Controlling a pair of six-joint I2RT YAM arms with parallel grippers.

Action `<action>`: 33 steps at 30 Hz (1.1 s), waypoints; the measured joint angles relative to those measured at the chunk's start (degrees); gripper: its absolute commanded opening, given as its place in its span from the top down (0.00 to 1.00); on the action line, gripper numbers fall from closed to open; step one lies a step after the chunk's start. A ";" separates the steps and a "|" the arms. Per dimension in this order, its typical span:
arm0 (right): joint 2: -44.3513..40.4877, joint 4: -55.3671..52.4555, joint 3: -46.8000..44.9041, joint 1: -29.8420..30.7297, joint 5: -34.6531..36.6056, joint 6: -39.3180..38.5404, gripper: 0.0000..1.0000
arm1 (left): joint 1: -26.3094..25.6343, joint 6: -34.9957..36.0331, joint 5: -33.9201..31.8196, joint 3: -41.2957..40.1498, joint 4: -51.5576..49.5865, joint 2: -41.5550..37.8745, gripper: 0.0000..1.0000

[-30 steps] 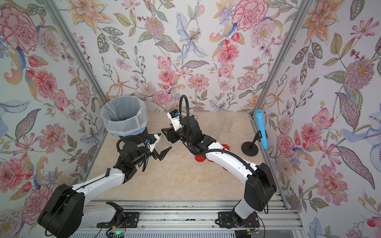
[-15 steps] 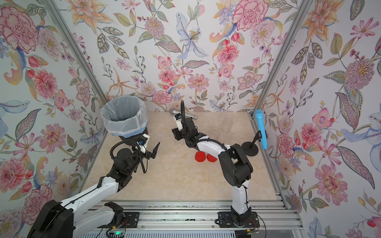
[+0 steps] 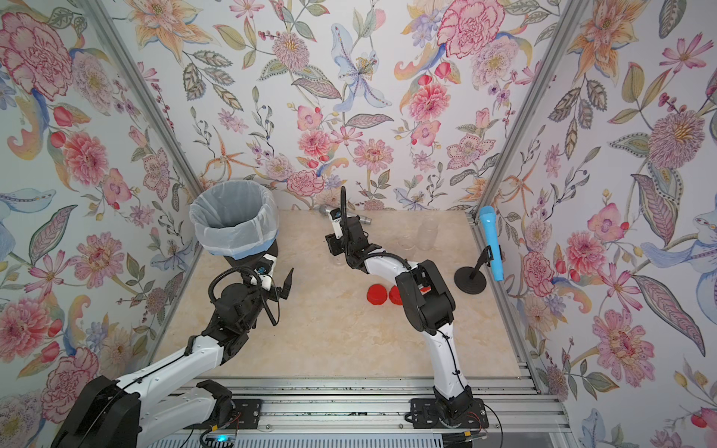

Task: Empty moldy peanuts from jars
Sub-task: Place the jar at the center of the board.

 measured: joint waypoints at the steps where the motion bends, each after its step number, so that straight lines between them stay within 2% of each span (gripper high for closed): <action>1: 0.61 0.00 0.66 0.11 0.02 -0.15 0.69 | 0.00 0.00 -0.04 -0.04 0.20 0.22 0.00; 11: 4.11 -2.19 5.88 2.03 -0.17 -1.07 0.62 | 0.00 0.22 -0.33 -0.81 2.49 1.01 0.00; 26: 5.09 -4.55 6.99 2.25 -0.13 -2.54 0.23 | 0.00 0.48 -0.35 -0.87 3.52 3.43 0.00; 33: 5.07 -5.49 5.90 2.25 -0.07 -3.10 0.12 | 0.00 0.98 -0.37 -0.87 3.65 4.42 0.00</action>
